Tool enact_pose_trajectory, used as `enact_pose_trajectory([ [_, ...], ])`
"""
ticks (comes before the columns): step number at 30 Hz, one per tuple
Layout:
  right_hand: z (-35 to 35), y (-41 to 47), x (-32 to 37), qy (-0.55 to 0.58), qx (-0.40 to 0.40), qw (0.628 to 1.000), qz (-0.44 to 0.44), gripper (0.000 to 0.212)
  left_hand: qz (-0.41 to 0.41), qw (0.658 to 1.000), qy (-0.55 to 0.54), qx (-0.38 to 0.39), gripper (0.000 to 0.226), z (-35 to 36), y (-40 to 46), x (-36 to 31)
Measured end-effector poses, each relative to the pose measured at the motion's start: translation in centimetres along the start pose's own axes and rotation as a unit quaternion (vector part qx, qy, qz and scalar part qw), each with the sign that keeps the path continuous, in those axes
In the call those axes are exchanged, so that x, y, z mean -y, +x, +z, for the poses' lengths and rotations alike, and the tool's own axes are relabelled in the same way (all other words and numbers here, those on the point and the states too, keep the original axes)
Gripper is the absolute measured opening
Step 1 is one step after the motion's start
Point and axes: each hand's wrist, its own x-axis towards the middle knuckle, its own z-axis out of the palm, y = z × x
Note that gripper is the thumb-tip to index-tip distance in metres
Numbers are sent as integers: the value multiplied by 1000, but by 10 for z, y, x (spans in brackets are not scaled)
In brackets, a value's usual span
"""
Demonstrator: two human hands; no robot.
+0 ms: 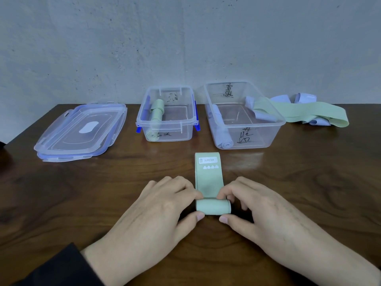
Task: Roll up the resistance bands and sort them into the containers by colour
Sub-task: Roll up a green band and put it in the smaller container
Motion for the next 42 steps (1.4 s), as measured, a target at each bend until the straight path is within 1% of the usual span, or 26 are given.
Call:
enact_pose_trajectory([
  [2,0,0,-1,-3,-3,1000,0,14,-4,1000,-3,0,41,1,0,0],
  [6,3,0,-3,-12,-1,1000,-6,28,-5,1000,0,5,37,0,0,1],
  [8,2,0,-3,-4,-5,1000,-3,31,-3,1000,2,4,37,0,0,1],
  [11,3,0,-3,-6,-4,1000,0,27,0,1000,3,2,42,0,0,0],
  [14,4,0,-4,-6,-14,1000,-7,20,-6,1000,-8,-3,40,1,0,1],
  [20,4,0,-4,-5,-16,1000,-9,33,-6,1000,0,-5,31,0,-1,0],
  [26,2,0,-2,-4,-10,1000,-2,17,-8,1000,-7,-7,34,1,-1,0],
  [28,2,0,-2,-9,-8,1000,-5,20,-11,1000,-13,0,37,1,-1,1],
  [31,3,0,-4,-8,-10,1000,-7,28,-8,1000,-8,1,33,0,0,1],
  [34,4,0,-5,-5,-10,1000,-2,33,-8,1000,-3,1,34,1,0,1],
  [38,6,2,-5,-14,-14,1000,-8,25,-7,1000,-8,-7,37,1,-1,1],
  [42,7,0,-7,-15,-17,1000,-13,29,-11,1000,-13,-11,34,1,0,0],
])
